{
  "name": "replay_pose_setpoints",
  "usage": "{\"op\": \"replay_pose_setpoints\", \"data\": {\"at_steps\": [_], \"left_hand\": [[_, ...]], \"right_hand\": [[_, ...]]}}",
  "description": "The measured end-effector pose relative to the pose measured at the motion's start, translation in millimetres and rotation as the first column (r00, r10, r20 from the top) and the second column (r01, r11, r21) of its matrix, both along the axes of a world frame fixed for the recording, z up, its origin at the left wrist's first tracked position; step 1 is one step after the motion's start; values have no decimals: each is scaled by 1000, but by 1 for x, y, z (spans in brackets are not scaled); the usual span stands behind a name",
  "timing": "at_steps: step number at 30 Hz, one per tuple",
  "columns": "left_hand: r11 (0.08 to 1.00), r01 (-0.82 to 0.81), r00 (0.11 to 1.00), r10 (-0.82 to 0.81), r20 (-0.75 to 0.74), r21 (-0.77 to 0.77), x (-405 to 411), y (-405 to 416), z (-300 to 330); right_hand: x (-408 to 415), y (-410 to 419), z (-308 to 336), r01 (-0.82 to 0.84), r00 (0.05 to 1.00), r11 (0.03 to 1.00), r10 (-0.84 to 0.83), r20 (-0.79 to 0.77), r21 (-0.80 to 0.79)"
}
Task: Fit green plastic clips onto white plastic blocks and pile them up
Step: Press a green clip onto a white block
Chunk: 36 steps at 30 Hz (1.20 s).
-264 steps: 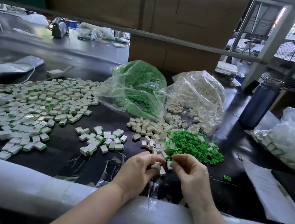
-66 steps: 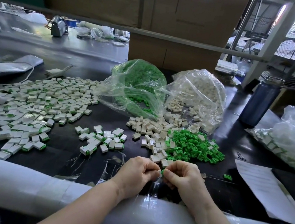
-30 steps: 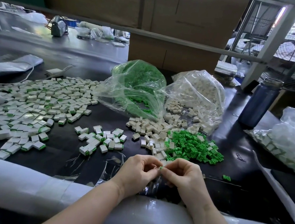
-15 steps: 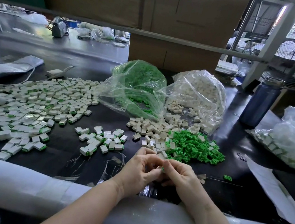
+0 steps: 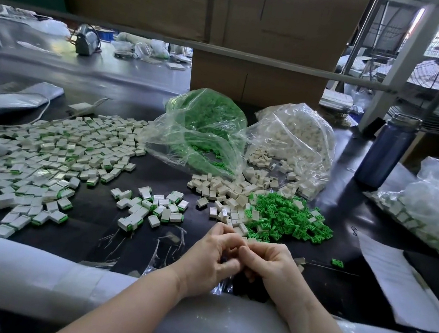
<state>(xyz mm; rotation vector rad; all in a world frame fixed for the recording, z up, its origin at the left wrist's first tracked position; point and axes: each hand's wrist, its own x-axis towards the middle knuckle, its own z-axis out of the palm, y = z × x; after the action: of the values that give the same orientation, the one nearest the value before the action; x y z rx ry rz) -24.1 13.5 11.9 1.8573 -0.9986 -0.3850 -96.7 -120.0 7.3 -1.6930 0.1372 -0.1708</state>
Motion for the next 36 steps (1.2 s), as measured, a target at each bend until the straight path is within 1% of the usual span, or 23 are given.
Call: {"op": "replay_pose_setpoints", "data": {"at_steps": [10,26,30,32,34,36], "left_hand": [[1000,16,999,-16,33,24,-1,0,0],[999,28,999,-29,37,19,0,0,-1],[1000,24,998,-25,65,5,0,-1,-1],[1000,24,998,-24,57,-1,0,-1,-2],[999,14,1000,-13,28,-32,1,-1,-2],[997,-24,999,26,19,-77,2,0,-2]], "right_hand": [[1,0,1,29,1000,1000,-29,-7,8],[0,2,4,39,999,998,-38,-17,40],[0,3,3,42,999,995,-40,-25,89],[0,4,3,41,999,994,-39,-16,105],[0,6,4,41,999,994,-42,12,104],[0,7,5,79,995,990,-86,47,121]]}}
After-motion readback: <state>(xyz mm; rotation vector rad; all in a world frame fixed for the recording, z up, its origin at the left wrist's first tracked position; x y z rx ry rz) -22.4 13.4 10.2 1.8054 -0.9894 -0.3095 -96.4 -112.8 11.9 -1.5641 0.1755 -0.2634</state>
